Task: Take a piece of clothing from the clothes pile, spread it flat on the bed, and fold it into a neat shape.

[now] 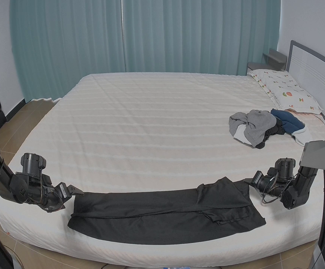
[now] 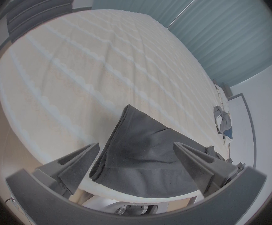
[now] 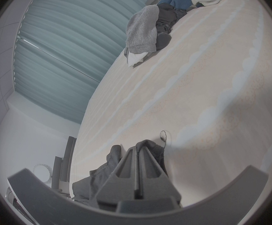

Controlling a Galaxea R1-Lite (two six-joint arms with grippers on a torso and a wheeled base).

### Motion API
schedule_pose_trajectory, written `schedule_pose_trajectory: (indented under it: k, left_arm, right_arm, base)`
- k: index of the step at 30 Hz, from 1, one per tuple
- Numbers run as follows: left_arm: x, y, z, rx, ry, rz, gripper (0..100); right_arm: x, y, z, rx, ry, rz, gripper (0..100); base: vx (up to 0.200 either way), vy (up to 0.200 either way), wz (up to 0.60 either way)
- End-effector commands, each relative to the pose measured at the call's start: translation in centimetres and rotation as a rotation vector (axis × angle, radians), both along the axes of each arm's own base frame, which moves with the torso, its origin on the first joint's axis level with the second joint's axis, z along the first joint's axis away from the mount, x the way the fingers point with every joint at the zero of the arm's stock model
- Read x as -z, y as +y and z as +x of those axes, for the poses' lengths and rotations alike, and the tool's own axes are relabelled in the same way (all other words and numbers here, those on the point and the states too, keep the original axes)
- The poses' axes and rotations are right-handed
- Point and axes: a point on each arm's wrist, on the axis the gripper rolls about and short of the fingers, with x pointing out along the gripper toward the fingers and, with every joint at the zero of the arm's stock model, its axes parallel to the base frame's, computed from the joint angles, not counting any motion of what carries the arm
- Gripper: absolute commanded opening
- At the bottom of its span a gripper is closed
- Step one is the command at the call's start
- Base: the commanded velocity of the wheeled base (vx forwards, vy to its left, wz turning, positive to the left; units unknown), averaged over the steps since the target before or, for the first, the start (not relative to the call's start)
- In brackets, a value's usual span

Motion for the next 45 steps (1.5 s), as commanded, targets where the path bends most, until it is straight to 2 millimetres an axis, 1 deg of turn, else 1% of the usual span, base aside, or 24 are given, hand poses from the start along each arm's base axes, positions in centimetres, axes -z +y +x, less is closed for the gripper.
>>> schedule_pose_trajectory:
  k: [1,2,3,6,8,10,13,16,18,26,32,38,39,45]
  left_arm:
    - [-0.9,-0.6,-1.1,0.011,-0.012,0.018,100]
    - [-0.9,-0.6,-1.1,0.011,-0.012,0.018,100]
    - [-0.5,-0.7,-1.9,0.011,0.011,0.022,100]
    - [-0.4,-0.7,-2.3,0.004,0.028,0.016,100]
    - [0.3,-1.2,-3.0,0.007,0.072,0.012,100]
    - [0.5,-1.8,-3.1,-0.014,0.089,0.004,100]
    - [0.6,-2.5,-3.0,-0.054,0.104,0.0,100]
    - [0.6,-2.8,-2.8,-0.063,0.105,-0.012,100]
    - [1.2,-3.6,-2.4,-0.076,0.133,-0.034,100]
    - [2.2,-4.9,-1.8,-0.094,0.163,-0.031,100]
    - [2.8,-4.9,-1.3,-0.134,0.173,0.001,100]
    - [2.8,-4.7,-1.1,-0.167,0.158,0.023,100]
    - [2.9,-4.7,-1.0,-0.174,0.15,0.03,0]
    - [3.3,-4.5,-0.7,-0.226,0.128,0.083,0]
  right_arm:
    - [0.2,0.1,0.0,-0.001,0.002,0.001,0]
    - [0.2,0.1,0.0,-0.001,0.002,0.001,0]
    - [0.2,0.1,0.0,-0.001,0.002,0.001,0]
    - [0.2,0.1,0.0,-0.001,0.003,0.001,0]
    - [0.2,0.1,0.0,-0.001,0.002,0.001,0]
    - [0.1,0.1,0.0,-0.001,0.0,0.001,0]
    - [0.2,0.1,0.1,-0.001,0.0,0.001,0]
    - [0.2,0.1,0.1,-0.001,0.0,0.001,0]
    - [0.2,0.1,0.0,-0.001,0.002,0.001,0]
    - [0.2,0.1,0.1,-0.001,0.0,0.001,0]
    - [0.2,0.1,0.1,-0.002,-0.001,0.001,0]
    - [0.2,0.1,0.1,-0.003,0.001,0.0,0]
    - [0.2,0.1,0.1,-0.002,0.0,-0.001,0]
    - [0.5,0.1,0.0,-0.002,-0.021,-0.004,0]
  base:
    - [0.0,0.0,0.0]
    - [0.0,0.0,0.0]
    - [0.0,0.0,0.0]
    - [0.0,0.0,0.0]
    - [0.0,0.0,0.0]
    - [0.0,0.0,0.0]
    - [0.0,0.0,0.0]
    - [0.0,0.0,0.0]
    - [0.0,0.0,0.0]
    - [0.0,0.0,0.0]
    - [0.0,0.0,0.0]
    - [0.0,0.0,0.0]
    - [0.0,0.0,0.0]
    - [0.0,0.0,0.0]
